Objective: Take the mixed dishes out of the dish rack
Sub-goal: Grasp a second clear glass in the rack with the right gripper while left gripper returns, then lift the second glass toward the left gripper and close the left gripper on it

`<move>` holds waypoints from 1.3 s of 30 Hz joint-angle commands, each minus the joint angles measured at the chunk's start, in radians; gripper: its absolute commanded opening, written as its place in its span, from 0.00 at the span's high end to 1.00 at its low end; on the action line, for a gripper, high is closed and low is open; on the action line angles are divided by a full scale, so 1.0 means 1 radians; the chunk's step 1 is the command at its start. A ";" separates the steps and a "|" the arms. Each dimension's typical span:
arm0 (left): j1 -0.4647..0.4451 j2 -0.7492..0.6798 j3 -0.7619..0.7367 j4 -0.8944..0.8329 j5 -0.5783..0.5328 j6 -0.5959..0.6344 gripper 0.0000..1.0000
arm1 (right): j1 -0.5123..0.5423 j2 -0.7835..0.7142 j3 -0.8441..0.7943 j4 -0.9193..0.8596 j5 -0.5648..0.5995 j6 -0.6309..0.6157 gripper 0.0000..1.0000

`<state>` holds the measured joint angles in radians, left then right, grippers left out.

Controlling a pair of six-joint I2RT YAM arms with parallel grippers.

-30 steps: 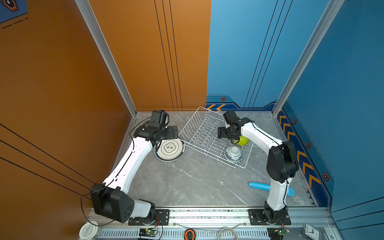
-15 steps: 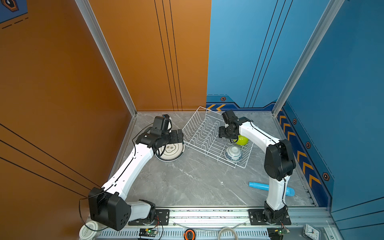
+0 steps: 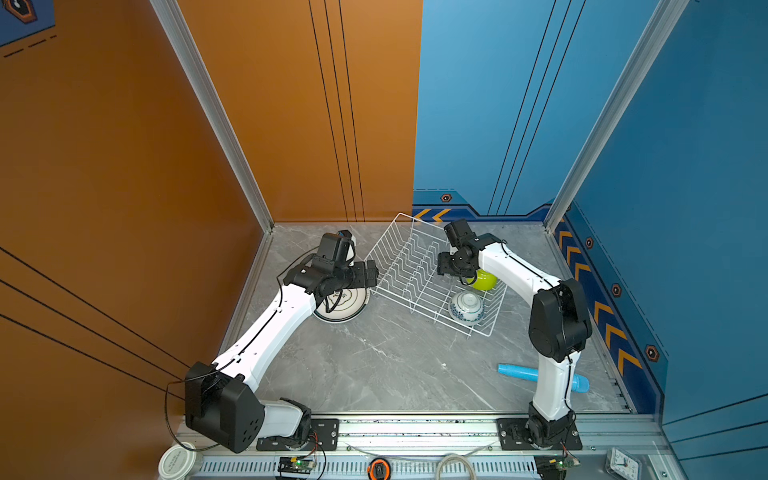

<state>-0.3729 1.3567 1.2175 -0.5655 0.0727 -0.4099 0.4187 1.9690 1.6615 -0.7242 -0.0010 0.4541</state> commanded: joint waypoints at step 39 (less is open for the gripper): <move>-0.136 0.108 -0.080 0.652 0.421 -0.236 0.09 | -0.088 -0.569 -0.442 0.537 -0.482 0.411 0.56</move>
<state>-0.4942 1.4502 1.1484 -0.0227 0.4255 -0.6453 0.3325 1.4525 1.2301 -0.3088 -0.4065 0.7918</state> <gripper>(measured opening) 0.917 0.670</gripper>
